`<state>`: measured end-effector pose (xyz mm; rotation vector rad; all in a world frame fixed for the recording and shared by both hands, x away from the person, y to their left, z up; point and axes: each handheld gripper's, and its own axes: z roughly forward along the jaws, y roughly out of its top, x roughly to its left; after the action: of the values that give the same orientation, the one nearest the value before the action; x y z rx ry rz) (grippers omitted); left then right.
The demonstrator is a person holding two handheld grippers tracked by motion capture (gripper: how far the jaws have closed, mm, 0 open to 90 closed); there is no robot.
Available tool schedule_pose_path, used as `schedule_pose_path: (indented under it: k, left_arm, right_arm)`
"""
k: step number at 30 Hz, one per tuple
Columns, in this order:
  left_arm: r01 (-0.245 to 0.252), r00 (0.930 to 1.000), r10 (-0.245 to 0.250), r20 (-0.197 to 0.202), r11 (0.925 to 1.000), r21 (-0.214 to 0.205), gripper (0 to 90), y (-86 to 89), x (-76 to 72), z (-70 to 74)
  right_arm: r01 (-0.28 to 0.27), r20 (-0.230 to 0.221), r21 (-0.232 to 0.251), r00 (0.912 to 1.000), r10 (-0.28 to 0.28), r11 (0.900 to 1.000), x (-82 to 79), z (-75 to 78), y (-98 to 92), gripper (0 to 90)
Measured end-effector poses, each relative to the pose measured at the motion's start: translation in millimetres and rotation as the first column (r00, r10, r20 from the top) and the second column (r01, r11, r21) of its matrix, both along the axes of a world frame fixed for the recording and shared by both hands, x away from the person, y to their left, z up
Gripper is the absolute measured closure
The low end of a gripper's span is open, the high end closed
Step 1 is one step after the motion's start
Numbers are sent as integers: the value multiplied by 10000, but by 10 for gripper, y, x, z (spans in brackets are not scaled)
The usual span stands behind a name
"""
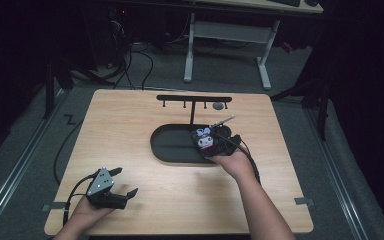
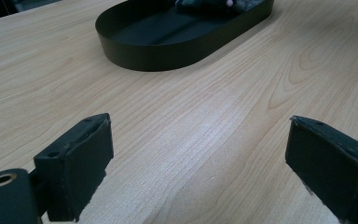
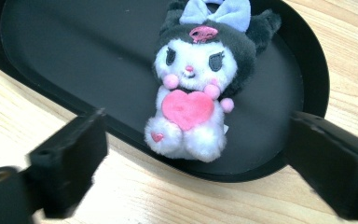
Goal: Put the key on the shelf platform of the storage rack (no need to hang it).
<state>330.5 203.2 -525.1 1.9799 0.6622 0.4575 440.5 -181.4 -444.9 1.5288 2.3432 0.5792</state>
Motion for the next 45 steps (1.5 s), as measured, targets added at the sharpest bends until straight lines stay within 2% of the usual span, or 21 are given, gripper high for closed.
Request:
schedule_pose_path:
  k: [7,17,28,32,41,45]
  left_arm:
    - [9,10000,-9,-6,10000,10,84,-2,0,-1]
    - [28,10000,-28,13,10000,32,84,-4,-3,-2]
    - [38,10000,-39,19,10000,70,84,-7,-4,-3]
    - [41,10000,-41,16,10000,73,84,-7,-4,-3]
    - [54,10000,-54,23,9999,88,84,-10,-6,-4]
    - [67,10000,-67,17,9999,108,84,-10,-7,-3]
  right_arm:
    - [-53,82,-155,10000,55,9999,-43,-13,-12,0]
    - [36,399,201,9992,-44,9998,-172,-4,-69,0]
    - [-13,742,413,9972,-18,9991,-381,-82,-135,0]
    - [-141,1167,344,9931,100,9993,-498,-129,-156,0]
    - [-388,1719,361,9846,321,9986,-707,-262,-166,0]
    - [-388,1866,677,9821,255,9970,-807,-339,-178,0]
